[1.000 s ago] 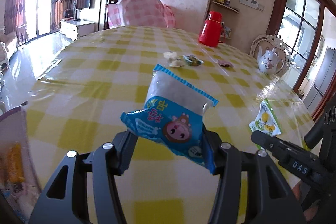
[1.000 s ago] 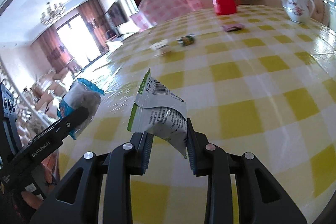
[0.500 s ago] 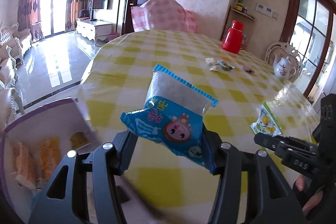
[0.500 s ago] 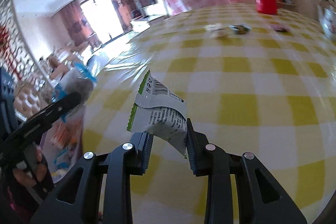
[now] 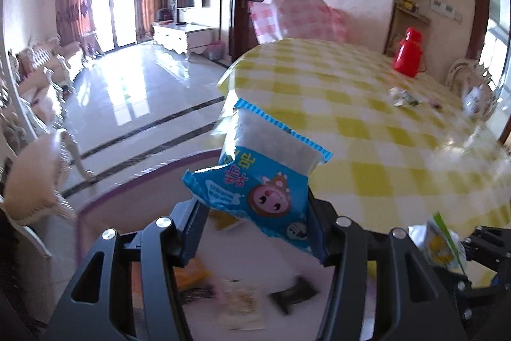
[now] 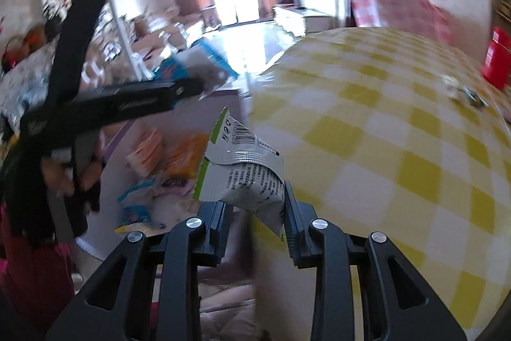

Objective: Organize snacks
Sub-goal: 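Carry both held packets toward the white box, then open both grippers to drop the packets into the white box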

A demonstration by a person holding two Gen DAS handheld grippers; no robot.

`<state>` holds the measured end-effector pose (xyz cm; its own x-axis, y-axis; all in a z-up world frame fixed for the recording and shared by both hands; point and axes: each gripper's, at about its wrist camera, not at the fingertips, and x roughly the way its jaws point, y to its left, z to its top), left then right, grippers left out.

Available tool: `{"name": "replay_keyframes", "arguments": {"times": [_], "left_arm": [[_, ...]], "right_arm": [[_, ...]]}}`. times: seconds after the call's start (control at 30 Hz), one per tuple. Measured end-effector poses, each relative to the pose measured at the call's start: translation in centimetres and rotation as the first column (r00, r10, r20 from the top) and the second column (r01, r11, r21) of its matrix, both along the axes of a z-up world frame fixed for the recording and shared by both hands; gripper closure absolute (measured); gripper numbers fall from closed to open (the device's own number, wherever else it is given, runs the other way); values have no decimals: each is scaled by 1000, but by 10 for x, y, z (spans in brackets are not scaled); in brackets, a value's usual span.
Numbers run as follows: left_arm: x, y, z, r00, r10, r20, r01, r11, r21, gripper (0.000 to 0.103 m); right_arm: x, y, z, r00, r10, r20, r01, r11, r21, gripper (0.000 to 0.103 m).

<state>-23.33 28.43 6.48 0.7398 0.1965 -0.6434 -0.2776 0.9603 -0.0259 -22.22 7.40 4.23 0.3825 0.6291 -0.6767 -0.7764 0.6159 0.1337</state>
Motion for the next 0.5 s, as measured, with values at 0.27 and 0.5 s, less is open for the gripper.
{"name": "replay_keyframes", "arguments": {"times": [0.27, 0.5], "left_arm": [[-18, 36, -2, 992, 30, -119, -19, 995, 93, 45], [-25, 46, 14, 993, 117, -22, -117, 993, -1, 7]], "right_arm": [[-40, 57, -15, 979, 205, -11, -205, 978, -39, 70], [-24, 33, -3, 991, 137, 10, -137, 990, 28, 36]]}}
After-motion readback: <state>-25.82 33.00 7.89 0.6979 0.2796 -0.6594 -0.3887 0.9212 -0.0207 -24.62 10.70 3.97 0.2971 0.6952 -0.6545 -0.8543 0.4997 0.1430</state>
